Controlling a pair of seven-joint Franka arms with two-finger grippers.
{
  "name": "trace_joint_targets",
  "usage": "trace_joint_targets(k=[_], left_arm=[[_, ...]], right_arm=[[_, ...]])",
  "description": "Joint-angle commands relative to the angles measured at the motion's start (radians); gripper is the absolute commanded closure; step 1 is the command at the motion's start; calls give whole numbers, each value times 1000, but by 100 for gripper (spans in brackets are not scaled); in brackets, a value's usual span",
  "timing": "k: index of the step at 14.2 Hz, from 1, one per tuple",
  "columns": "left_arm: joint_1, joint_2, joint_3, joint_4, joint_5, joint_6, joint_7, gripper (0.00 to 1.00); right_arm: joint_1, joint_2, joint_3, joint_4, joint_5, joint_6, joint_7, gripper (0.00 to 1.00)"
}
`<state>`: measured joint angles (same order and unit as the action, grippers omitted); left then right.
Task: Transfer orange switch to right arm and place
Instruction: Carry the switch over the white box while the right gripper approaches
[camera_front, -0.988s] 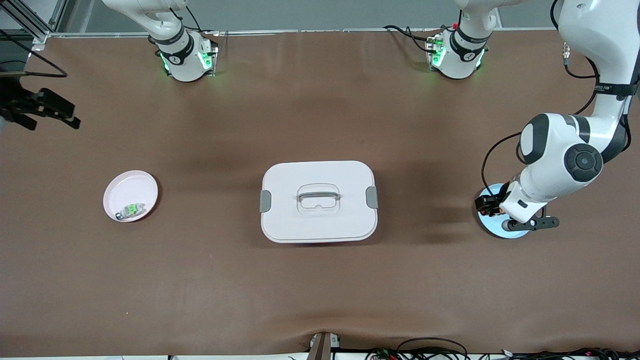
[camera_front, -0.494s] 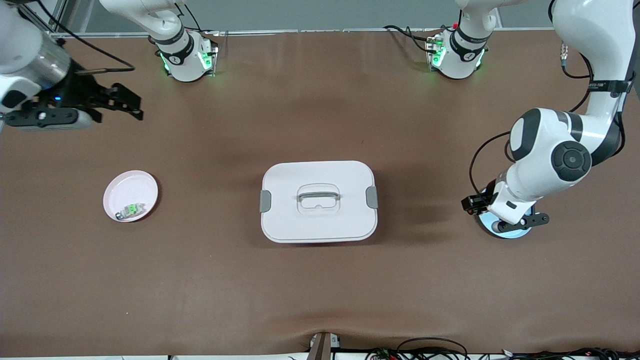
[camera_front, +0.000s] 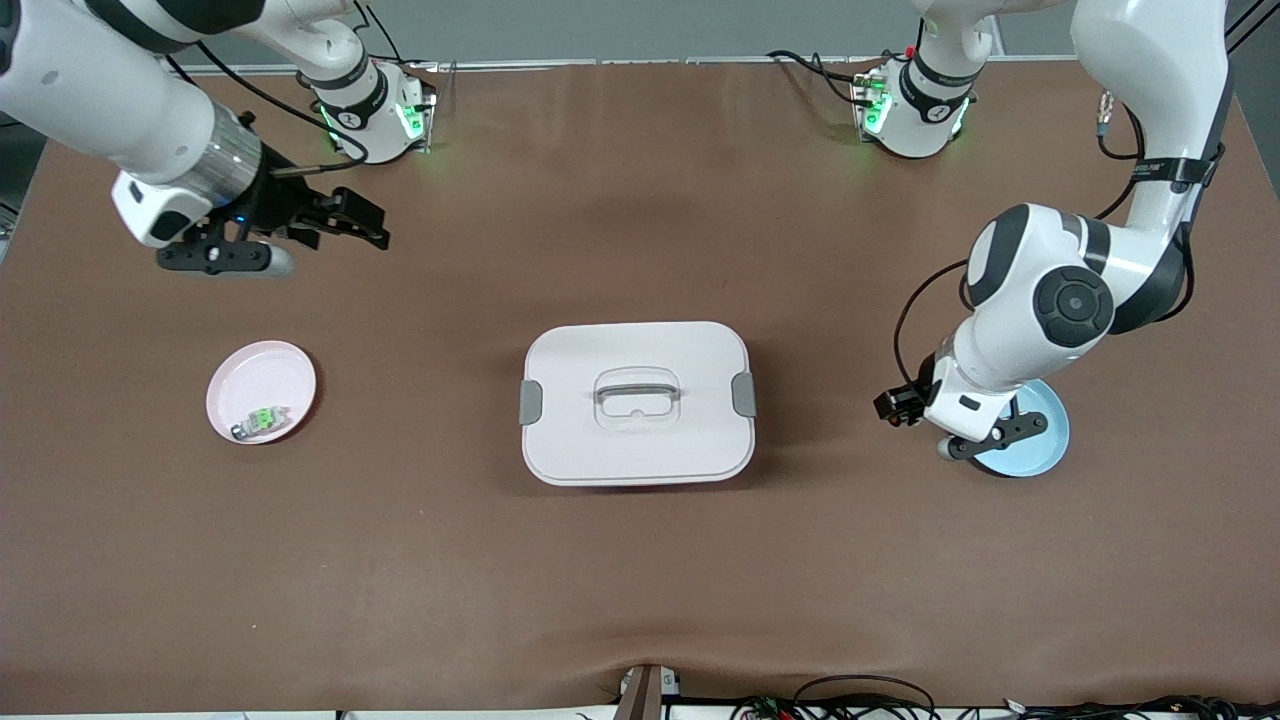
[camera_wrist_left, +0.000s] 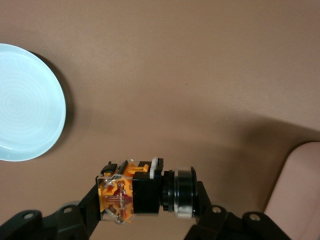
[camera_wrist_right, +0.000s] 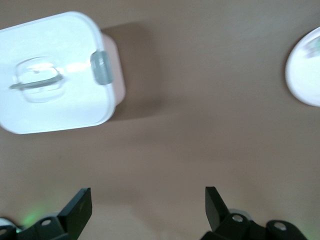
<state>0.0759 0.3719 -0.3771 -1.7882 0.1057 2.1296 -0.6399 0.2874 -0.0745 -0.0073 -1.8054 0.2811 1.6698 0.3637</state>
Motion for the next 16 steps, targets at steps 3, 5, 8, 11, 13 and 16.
trace_joint_targets(k=[3,5,8,11,13,16], left_arm=[[-60,41,-2,73,6,-34,-142,100],[-79,47,-3,82,6,-34,-179,100],[-128,80,-2,117,6,-34,-263,100],[-177,108,-2,171,6,-34,-342,100],[-191,104,-5,185,-1,-37,-377,100],[-264,107,-3,231,-47,-71,-473,100]], right_arm=[[62,-54,-10,-78,64,91,15,0],[110,-86,-8,-144,67,184,15,0],[148,-125,-8,-250,140,318,17,0],[191,-133,-8,-291,185,402,78,0],[229,-130,-8,-307,205,461,125,0],[269,-130,-8,-368,308,586,129,0]])
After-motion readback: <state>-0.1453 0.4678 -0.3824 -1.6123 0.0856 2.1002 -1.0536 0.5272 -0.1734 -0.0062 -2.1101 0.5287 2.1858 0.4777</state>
